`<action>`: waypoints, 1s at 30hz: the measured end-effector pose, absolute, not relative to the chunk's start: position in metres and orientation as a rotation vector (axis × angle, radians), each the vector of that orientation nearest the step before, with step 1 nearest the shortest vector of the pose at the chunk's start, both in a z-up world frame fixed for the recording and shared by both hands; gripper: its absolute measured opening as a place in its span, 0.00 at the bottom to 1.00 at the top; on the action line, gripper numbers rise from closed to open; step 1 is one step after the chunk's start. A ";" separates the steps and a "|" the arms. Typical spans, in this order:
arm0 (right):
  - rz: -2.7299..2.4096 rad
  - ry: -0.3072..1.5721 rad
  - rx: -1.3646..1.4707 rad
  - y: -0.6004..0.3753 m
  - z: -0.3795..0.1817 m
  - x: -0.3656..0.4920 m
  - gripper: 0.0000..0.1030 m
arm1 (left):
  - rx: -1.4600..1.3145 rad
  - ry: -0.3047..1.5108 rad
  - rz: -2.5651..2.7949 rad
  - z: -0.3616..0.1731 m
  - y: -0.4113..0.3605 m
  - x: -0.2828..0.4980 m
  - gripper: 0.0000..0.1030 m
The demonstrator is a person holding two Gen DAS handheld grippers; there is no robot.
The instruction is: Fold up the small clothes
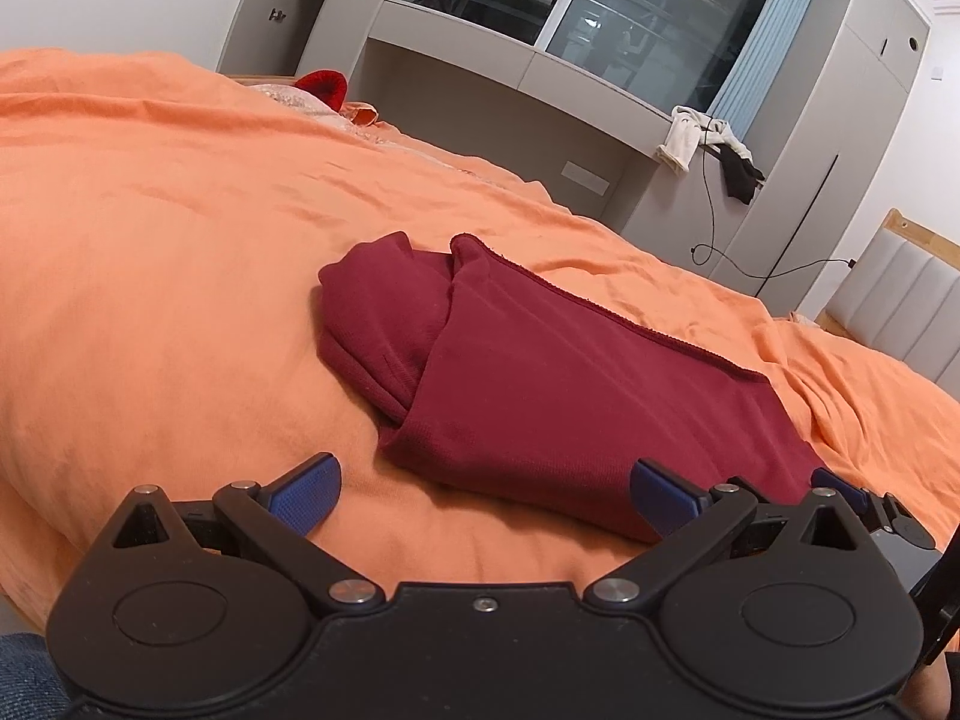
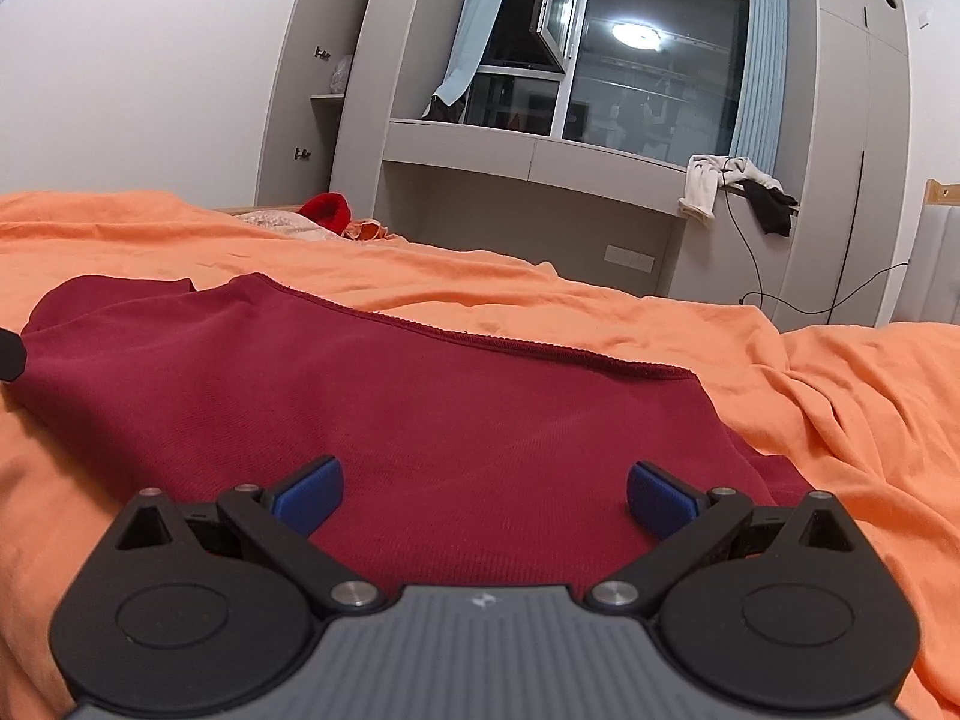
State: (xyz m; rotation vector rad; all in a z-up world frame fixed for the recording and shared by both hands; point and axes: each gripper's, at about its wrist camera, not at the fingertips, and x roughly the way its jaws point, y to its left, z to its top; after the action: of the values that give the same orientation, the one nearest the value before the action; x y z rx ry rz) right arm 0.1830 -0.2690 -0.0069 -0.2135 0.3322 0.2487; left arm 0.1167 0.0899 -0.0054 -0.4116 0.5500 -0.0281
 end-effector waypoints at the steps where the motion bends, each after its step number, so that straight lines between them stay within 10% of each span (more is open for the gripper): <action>1: 0.247 0.330 -0.215 -0.269 -0.007 0.182 1.00 | -0.408 0.550 -0.027 -0.006 0.089 0.117 0.99; 30: 0.242 0.329 -0.210 -0.273 -0.007 0.179 1.00 | -0.688 0.632 -0.158 -0.021 0.093 0.155 0.99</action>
State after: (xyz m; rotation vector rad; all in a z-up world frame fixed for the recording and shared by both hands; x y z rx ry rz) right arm 0.1791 -0.2728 -0.0072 -0.2105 0.3289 0.2417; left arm 0.1553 0.0926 -0.0208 -0.6877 0.6317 -0.1585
